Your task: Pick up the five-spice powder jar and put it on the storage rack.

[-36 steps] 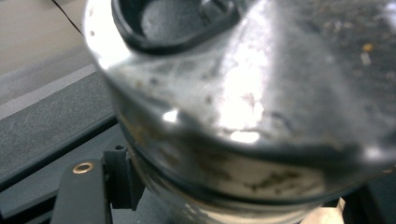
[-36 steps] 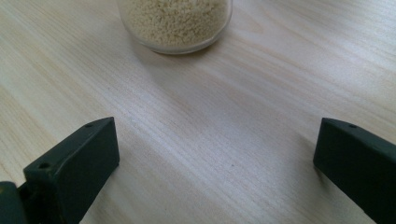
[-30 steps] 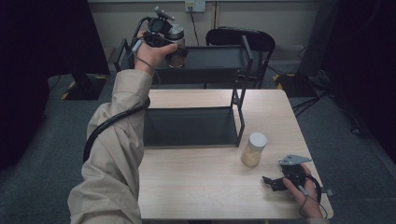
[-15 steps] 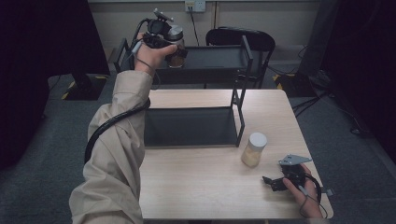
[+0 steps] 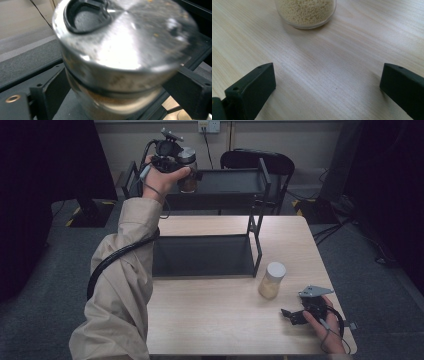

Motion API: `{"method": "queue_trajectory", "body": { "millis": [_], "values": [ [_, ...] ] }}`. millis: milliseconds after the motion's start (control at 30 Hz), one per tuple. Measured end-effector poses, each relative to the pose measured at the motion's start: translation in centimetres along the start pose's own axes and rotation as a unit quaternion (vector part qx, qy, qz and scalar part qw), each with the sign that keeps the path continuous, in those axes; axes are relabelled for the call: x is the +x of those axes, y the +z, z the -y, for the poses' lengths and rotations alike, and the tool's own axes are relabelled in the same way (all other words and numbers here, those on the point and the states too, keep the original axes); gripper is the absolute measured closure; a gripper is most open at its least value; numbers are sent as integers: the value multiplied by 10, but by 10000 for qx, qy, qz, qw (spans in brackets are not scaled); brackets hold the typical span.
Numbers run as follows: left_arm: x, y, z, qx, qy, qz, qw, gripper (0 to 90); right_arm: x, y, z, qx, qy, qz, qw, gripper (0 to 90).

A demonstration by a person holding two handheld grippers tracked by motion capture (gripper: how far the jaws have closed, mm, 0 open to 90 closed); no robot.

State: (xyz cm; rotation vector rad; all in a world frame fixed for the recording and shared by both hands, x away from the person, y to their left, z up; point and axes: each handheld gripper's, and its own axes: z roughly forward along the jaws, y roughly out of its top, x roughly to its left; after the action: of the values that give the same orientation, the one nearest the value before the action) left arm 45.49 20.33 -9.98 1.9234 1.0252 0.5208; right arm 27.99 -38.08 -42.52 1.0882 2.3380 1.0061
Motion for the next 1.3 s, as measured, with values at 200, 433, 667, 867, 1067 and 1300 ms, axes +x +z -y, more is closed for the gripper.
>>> {"method": "queue_trajectory", "body": {
  "millis": [200, 433, 667, 867, 1067, 1300],
  "values": [
    [-4, -7, 9, -120, -78, -4, 9999, 28, 0, 0, 0, 3, 0, 1, 10000, 0],
    [-8, -18, 23, -252, -156, 25, 9996, 7, 0, 0, 0, 3, 1, 1, 10000, 0],
    [-16, -24, 35, -247, -147, 91, 9995, 15, 0, 0, 0, 2, 3, 2, 10000, 0],
    [-23, -25, 50, -305, -82, 149, 9994, 16, 0, 0, 0, 1, 5, 3, 10000, 0],
    [-28, -28, 61, -347, -24, 225, 9991, 16, 0, 0, 0, 0, 8, 4, 10000, 0],
    [-32, -28, 78, -362, -2, 274, 9990, 17, 0, 0, 0, 0, 8, 8, 10000, 0]
  ]
}}
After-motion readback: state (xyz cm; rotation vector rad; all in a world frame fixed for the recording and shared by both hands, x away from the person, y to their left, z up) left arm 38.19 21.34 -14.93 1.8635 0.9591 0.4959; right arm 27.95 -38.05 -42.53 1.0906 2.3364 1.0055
